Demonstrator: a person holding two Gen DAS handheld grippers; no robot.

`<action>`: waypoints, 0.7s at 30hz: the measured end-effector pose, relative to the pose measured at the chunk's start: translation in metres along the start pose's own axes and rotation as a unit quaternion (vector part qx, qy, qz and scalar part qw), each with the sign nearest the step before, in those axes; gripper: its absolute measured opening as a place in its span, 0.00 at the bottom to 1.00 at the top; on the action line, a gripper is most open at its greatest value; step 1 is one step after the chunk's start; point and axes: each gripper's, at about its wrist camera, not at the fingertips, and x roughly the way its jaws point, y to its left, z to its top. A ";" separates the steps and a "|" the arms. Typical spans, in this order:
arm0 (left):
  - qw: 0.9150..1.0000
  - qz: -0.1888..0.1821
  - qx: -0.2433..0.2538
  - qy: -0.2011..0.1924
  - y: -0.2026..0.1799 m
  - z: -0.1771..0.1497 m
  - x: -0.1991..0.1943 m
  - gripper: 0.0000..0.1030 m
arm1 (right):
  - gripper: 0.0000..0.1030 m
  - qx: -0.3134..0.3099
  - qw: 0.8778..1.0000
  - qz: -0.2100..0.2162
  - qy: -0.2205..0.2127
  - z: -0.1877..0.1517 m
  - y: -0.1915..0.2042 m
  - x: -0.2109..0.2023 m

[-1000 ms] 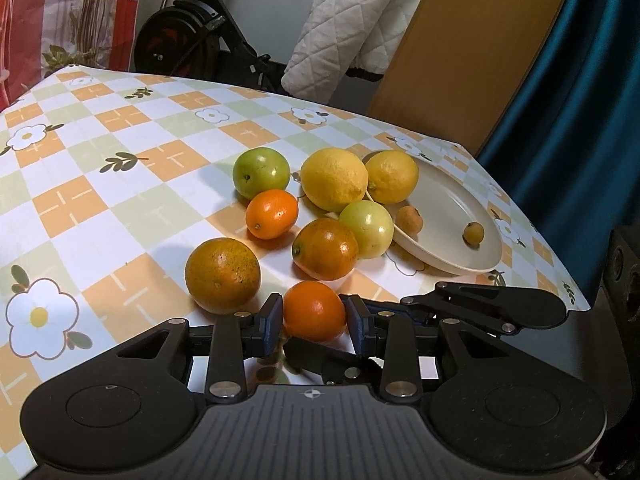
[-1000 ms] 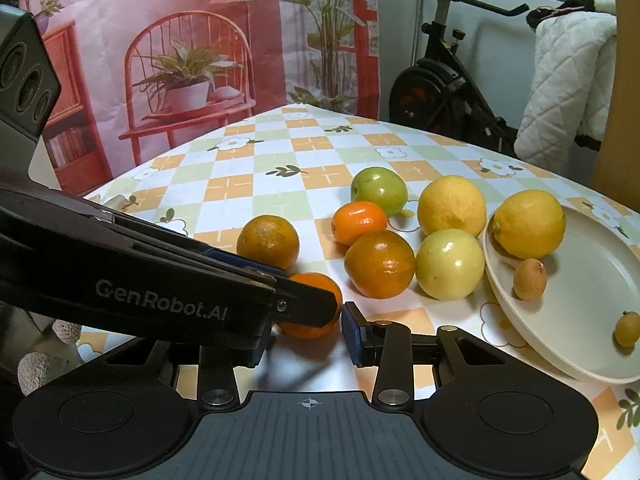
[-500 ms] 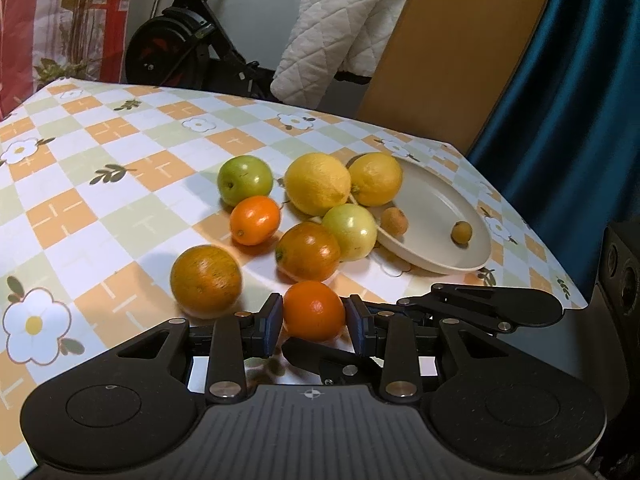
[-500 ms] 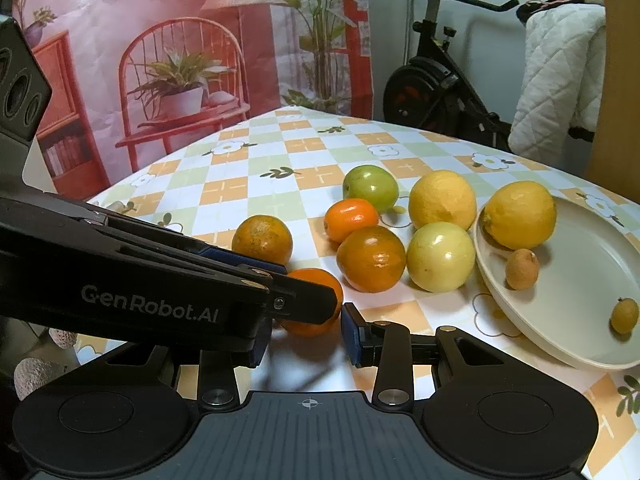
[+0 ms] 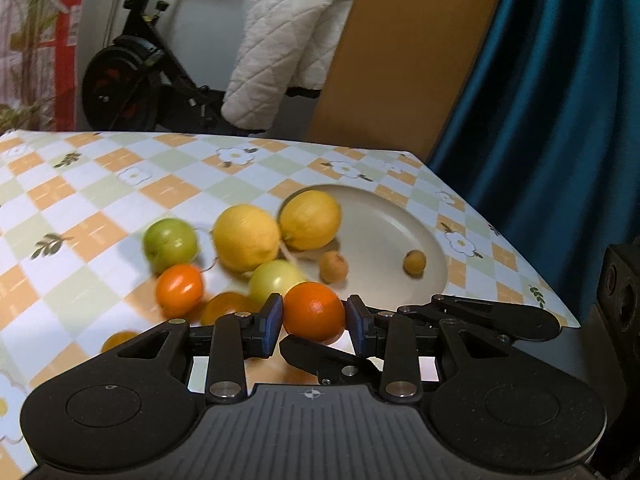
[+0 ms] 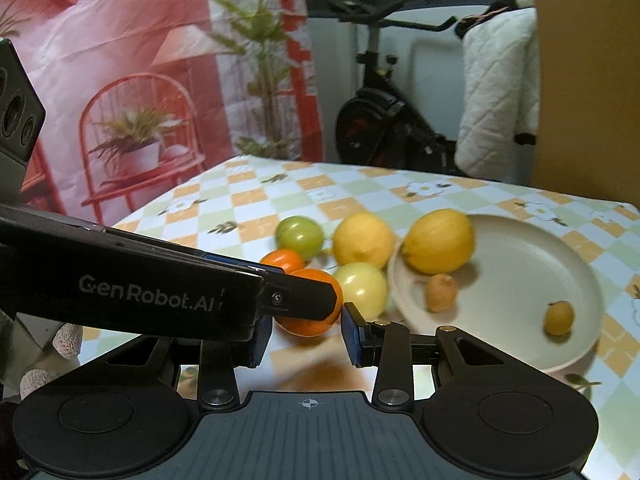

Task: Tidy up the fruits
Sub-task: 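Carry the tangerine with the left tool onto the plate and open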

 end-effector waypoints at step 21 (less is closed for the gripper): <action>0.998 -0.029 0.030 0.051 -0.039 0.024 0.076 0.36 | 0.34 0.082 0.994 -0.079 -0.004 -0.009 -0.075 0.012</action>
